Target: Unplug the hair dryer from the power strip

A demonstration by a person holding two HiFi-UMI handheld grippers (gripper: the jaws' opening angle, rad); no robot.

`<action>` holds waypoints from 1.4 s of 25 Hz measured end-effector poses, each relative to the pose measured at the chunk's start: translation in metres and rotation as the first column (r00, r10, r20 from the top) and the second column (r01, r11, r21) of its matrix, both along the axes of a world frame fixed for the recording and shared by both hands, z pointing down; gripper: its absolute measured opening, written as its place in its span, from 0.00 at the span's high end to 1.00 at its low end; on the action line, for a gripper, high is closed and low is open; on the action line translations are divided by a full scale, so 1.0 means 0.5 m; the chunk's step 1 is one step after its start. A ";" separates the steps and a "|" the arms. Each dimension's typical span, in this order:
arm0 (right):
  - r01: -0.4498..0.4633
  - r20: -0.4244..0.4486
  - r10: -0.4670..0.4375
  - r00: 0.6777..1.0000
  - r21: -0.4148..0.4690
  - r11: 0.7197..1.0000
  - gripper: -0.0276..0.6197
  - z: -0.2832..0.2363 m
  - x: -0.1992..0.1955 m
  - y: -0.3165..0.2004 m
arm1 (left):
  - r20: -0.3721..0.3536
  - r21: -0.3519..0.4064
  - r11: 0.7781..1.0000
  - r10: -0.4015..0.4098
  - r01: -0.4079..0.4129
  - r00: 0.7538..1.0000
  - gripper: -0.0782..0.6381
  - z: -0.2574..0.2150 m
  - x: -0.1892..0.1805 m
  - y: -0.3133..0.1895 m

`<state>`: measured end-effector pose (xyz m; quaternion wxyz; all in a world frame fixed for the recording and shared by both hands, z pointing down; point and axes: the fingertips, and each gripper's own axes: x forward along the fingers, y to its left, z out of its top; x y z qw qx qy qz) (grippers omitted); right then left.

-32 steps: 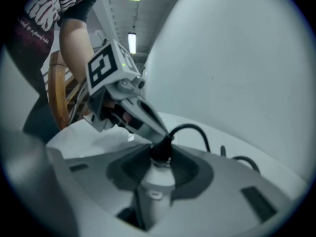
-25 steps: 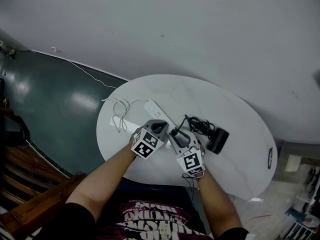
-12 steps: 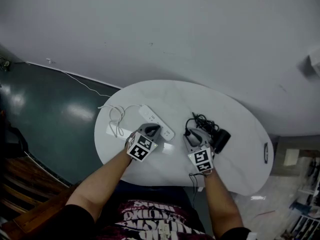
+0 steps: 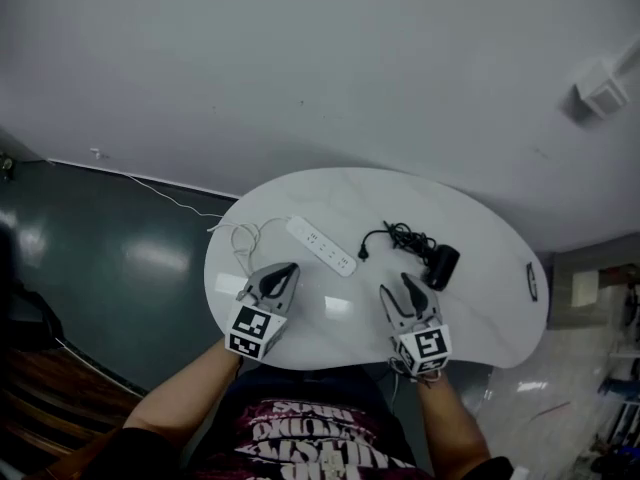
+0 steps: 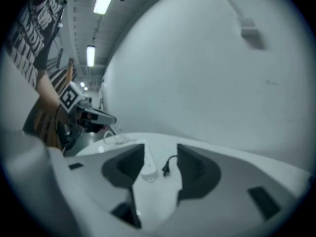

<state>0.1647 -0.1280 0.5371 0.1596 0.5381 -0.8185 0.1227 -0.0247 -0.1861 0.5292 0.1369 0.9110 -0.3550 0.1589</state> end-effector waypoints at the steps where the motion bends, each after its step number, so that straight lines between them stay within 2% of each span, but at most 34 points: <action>1: -0.032 0.023 0.032 0.999 0.024 0.999 0.61 -0.035 -0.007 0.020 | -0.032 0.014 1.000 -0.016 0.017 0.999 0.87 -0.033 -0.018 0.010; 4: -0.141 0.063 0.136 0.989 0.080 0.987 0.62 -0.119 -0.024 0.089 | -0.143 0.041 0.997 -0.053 0.060 0.988 0.87 -0.123 -0.061 0.043; 5: -0.182 0.074 0.175 0.982 0.096 0.979 0.65 -0.143 -0.026 0.111 | -0.172 0.052 0.996 -0.056 0.066 0.983 0.87 -0.146 -0.070 0.054; 7: -0.258 0.104 0.246 0.964 0.126 0.958 0.83 -0.186 -0.028 0.147 | -0.209 0.086 0.995 -0.040 0.059 0.977 0.87 -0.182 -0.076 0.071; 11: -0.305 0.126 0.287 0.950 0.168 0.937 0.88 -0.248 -0.044 0.214 | -0.261 0.135 0.990 0.003 0.033 0.965 0.87 -0.254 -0.047 0.115; 15: -0.264 0.090 0.250 0.964 0.229 0.937 0.89 -0.281 -0.063 0.252 | -0.280 0.206 0.978 0.024 0.036 0.960 0.87 -0.311 -0.026 0.158; 20: -0.185 0.063 0.174 0.983 0.292 0.938 0.89 -0.306 -0.072 0.306 | -0.272 0.223 0.973 0.010 0.053 0.962 0.87 -0.322 -0.009 0.250; 24: -0.105 0.068 0.087 0.994 0.322 0.941 0.89 -0.327 -0.059 0.368 | -0.239 0.241 0.959 -0.088 0.147 0.967 0.87 -0.339 -0.003 0.323; 28: -0.044 0.081 0.019 0.996 0.312 0.949 0.90 -0.309 -0.034 0.448 | -0.196 0.282 0.929 -0.187 0.238 0.963 0.87 -0.337 -0.005 0.405; 35: 0.011 0.095 -0.038 0.995 0.267 0.964 0.90 -0.272 -0.047 0.520 | -0.138 0.325 0.895 -0.276 0.307 0.951 0.87 -0.365 -0.053 0.499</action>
